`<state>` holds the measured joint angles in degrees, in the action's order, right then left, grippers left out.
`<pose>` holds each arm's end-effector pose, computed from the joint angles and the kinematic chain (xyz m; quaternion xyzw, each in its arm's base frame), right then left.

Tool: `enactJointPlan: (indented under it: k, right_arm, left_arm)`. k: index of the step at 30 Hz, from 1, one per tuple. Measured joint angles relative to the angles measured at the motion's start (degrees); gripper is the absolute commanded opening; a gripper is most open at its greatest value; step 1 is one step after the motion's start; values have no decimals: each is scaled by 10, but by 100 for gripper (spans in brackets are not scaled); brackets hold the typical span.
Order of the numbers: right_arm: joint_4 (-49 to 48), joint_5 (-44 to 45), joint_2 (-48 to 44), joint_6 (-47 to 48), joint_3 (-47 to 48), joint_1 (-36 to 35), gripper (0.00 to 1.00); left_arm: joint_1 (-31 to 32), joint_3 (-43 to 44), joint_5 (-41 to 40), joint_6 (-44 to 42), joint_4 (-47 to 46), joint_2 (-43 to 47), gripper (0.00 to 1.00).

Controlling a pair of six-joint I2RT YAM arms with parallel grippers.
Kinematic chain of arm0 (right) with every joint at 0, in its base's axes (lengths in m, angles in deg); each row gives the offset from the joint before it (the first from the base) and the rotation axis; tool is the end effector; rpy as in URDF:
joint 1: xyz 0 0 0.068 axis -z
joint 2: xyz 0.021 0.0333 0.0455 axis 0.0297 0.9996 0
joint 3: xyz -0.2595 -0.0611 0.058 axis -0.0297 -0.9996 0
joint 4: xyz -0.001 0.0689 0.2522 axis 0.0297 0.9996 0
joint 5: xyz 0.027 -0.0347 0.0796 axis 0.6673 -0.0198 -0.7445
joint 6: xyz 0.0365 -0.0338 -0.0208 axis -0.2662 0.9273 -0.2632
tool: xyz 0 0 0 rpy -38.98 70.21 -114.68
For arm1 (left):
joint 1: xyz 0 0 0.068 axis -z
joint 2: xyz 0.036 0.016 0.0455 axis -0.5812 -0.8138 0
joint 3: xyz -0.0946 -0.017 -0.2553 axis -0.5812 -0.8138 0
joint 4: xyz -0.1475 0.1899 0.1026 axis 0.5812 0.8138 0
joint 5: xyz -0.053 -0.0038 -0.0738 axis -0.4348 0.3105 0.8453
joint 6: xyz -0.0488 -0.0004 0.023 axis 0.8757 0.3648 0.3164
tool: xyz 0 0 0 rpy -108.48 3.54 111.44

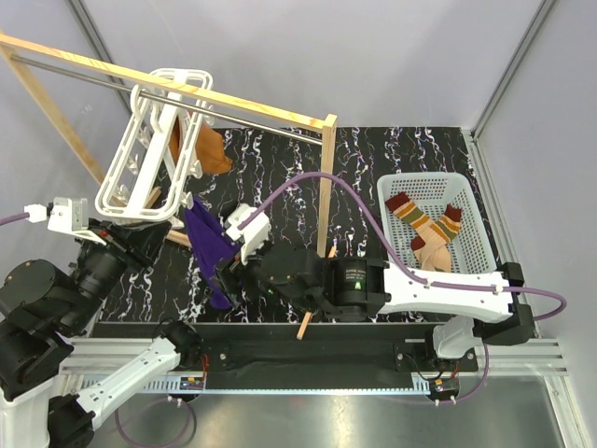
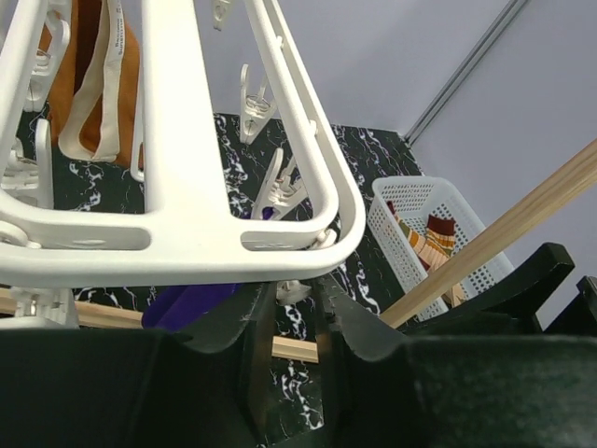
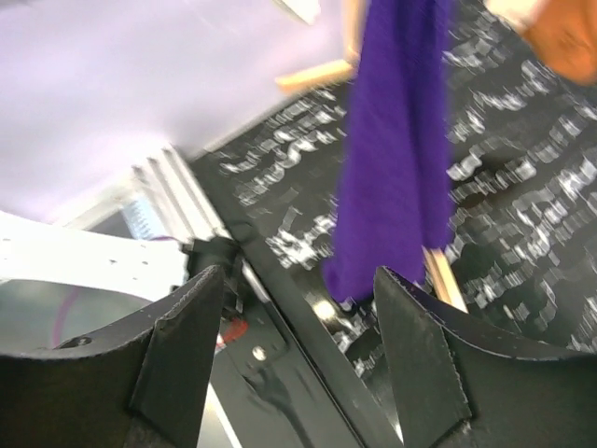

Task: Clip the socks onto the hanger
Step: Open the clamp at the hanger.

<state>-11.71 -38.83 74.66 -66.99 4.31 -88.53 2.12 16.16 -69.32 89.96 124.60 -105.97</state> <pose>0.0357 0.3438 0.4346 -0.3418 0.7145 0.3260 0.5161 0.0083 0.0058 0.4750 -0.0040 0.7195 -0.2638 0.6424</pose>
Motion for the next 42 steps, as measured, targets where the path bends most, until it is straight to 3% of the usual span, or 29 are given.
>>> enactJointPlan:
  k: [12, 35, 38, 40, 42]
  right_arm:
    - [-126, -130, 39, 44, 49, 57, 65]
    - [-167, -292, 83, 77, 78, 131, 60]
    - [-167, -296, 89, 77, 78, 131, 59]
    - [-167, -296, 93, 78, 78, 131, 59]
    - [-167, -296, 96, 78, 78, 131, 59]
  left_arm:
    - [0, 10, 6, 8, 3, -5, 3]
    - [0, 31, 30, 11, 11, -10, 1]
    - [0, 27, 30, 11, 9, -10, 4]
    - [0, 20, 33, 10, 8, -7, 16]
    - [0, 12, 34, 7, 5, -2, 37]
